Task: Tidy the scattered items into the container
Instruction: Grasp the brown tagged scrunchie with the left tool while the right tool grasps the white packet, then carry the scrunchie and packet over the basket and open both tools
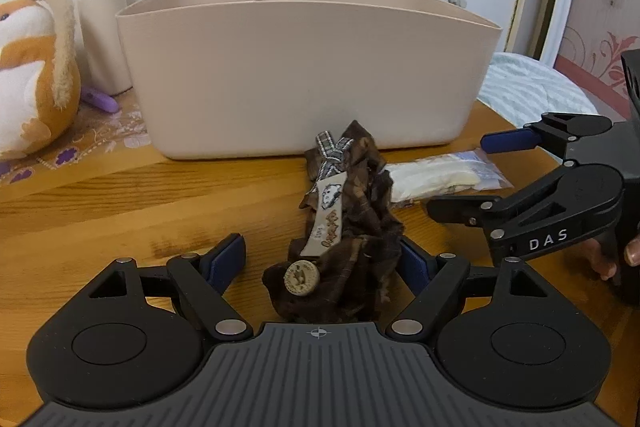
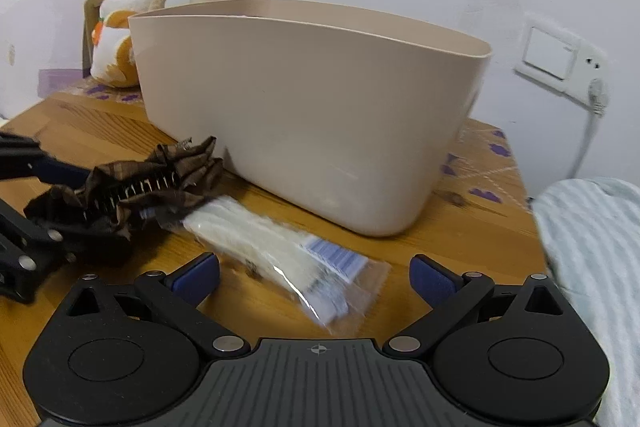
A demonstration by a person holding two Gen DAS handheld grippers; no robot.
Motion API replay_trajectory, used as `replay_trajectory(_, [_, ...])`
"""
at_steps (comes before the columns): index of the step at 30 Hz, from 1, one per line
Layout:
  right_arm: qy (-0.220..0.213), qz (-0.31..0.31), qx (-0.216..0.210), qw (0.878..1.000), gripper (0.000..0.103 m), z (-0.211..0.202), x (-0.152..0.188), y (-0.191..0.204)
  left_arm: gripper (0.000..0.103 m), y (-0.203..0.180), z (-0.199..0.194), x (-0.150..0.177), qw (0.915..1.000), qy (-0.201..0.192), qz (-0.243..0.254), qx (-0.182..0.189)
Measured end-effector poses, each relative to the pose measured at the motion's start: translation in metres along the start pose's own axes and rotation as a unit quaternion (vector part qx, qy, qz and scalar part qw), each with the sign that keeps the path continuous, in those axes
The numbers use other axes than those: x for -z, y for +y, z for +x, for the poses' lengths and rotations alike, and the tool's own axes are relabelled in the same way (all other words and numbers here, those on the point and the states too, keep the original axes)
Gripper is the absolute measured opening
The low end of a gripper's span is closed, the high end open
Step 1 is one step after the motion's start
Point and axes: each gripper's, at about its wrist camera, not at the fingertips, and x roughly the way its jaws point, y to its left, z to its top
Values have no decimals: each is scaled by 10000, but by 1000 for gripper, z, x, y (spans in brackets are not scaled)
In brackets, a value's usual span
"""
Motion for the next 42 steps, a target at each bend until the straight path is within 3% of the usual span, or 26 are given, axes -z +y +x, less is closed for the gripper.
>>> replay_trajectory(9, [72,3,-395,9992,102,13,-7,2,85,2,9,-2,9999,-110,61,-48])
replay_trajectory(16, [55,27,-461,9989,98,12,-6,3,85,1,11,0,9996,-180,206,-99])
replay_trajectory(21, [19,4,-515,9987,83,7,-4,6,84,2,11,0,9996,-217,162,-103])
replay_trajectory(22, [28,10,-516,9987,81,6,-4,7,77,2,10,1,9995,-233,156,-119])
replay_trajectory(23, [44,9,-525,9986,75,5,-5,9,63,2,9,1,9994,-260,176,-147])
replay_trajectory(25, [80,-52,-590,9982,58,2,-7,14,50,3,6,1,9994,-271,180,-118])
replay_trajectory(27, [138,-129,-653,9977,42,-2,-7,16,49,3,4,1,9995,-236,170,-131])
replay_trajectory(30, [253,-198,-697,9970,32,-7,-7,21,46,1,0,3,9995,-231,148,-158])
replay_trajectory(42, [281,-210,-497,9982,26,-43,10,41,45,-9,-35,12,9989,-403,185,-154])
